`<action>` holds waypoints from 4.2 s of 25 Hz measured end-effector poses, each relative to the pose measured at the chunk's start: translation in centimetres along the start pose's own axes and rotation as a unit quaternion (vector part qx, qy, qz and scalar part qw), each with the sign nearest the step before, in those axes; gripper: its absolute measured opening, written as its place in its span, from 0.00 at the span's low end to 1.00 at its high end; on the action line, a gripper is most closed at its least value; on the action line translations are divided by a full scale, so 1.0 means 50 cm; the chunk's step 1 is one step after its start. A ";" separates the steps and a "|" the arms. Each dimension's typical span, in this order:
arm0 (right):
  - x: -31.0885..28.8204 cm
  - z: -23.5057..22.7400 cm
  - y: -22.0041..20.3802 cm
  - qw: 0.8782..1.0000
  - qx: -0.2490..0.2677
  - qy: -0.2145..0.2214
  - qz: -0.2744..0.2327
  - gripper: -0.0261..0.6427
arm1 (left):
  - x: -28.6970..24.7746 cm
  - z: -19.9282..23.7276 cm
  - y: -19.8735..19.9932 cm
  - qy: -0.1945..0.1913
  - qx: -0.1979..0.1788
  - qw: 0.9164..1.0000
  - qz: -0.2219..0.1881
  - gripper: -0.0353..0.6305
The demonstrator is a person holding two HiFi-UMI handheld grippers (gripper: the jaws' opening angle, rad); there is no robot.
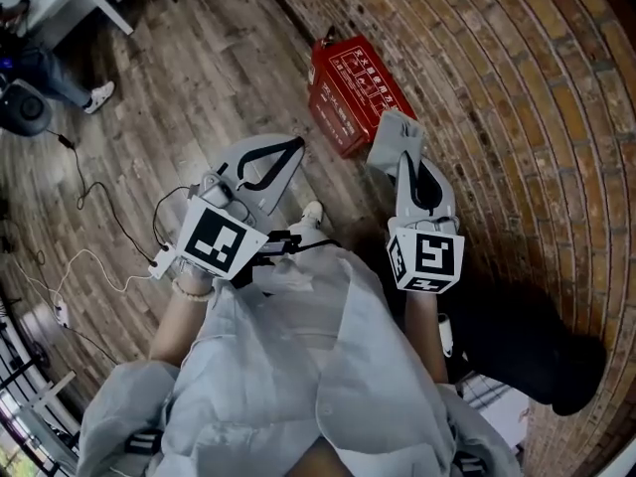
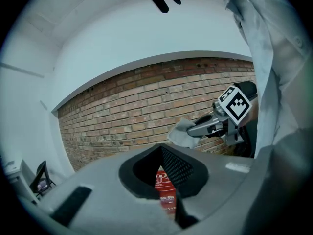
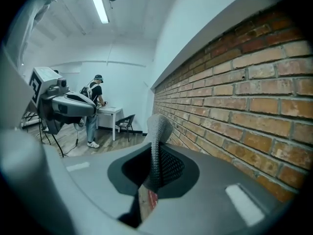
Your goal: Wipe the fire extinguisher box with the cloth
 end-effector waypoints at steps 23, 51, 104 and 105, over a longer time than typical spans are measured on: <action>-0.135 -0.137 -0.024 0.999 -0.026 0.012 0.028 0.08 | -0.193 0.077 0.008 -0.008 0.005 1.000 0.024 0.05; -0.294 -0.129 -0.100 0.995 -0.038 -0.005 0.093 0.08 | -0.296 0.198 -0.102 -0.072 0.020 0.996 0.042 0.05; -0.901 -0.160 -0.385 0.985 -0.070 -0.030 0.154 0.08 | -0.602 0.498 -0.503 -0.057 0.076 0.992 0.085 0.05; -0.911 -0.160 -0.392 0.985 -0.070 -0.029 0.157 0.08 | -0.603 0.500 -0.507 -0.057 0.078 0.992 0.086 0.05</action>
Point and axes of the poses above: the fingertips, and each gripper's own axes: x backward along the fingers, z to its left, y out of its top, the point moved 3 cm from there along x, backward along the fingers
